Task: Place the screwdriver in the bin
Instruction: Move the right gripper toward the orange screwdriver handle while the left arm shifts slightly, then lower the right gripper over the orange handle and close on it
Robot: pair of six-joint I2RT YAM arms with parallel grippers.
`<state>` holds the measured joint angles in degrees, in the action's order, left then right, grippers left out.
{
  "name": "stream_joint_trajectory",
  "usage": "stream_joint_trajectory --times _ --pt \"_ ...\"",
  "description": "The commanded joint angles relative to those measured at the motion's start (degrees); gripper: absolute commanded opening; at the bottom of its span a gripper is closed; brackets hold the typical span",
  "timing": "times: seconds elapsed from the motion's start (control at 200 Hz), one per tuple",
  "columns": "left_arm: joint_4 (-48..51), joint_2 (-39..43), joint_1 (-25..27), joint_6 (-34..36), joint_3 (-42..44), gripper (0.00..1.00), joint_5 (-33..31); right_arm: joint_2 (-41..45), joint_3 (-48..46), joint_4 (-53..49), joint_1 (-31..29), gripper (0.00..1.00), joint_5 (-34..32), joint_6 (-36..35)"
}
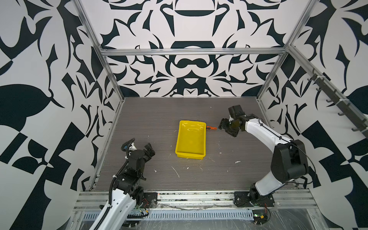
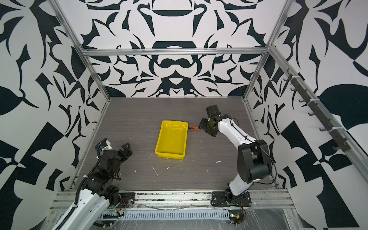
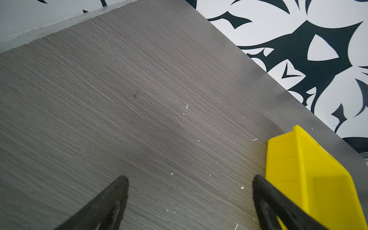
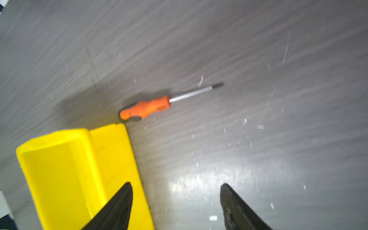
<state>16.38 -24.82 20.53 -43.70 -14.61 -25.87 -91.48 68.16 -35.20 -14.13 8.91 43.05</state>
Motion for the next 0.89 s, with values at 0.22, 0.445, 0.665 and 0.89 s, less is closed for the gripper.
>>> stream_joint_trajectory --times 0.22,0.445,0.665,0.89 --pt "-1.8 -6.8 -0.2 0.6 -2.3 1.00 4.7 -4.4 1.3 -5.0 3.0 0.73 5.3 28.5" --pt "-1.9 -6.8 -0.2 0.6 -2.1 1.00 5.4 -9.8 1.5 5.5 4.2 0.23 14.6 39.9" --pt "-1.6 -4.5 -0.2 0.1 -1.4 1.00 5.3 -12.8 6.7 3.6 3.8 0.24 13.1 40.0" --pt "-1.7 -3.3 -0.1 0.4 -1.0 1.00 5.9 -12.6 7.7 3.1 3.8 0.29 10.2 40.5"
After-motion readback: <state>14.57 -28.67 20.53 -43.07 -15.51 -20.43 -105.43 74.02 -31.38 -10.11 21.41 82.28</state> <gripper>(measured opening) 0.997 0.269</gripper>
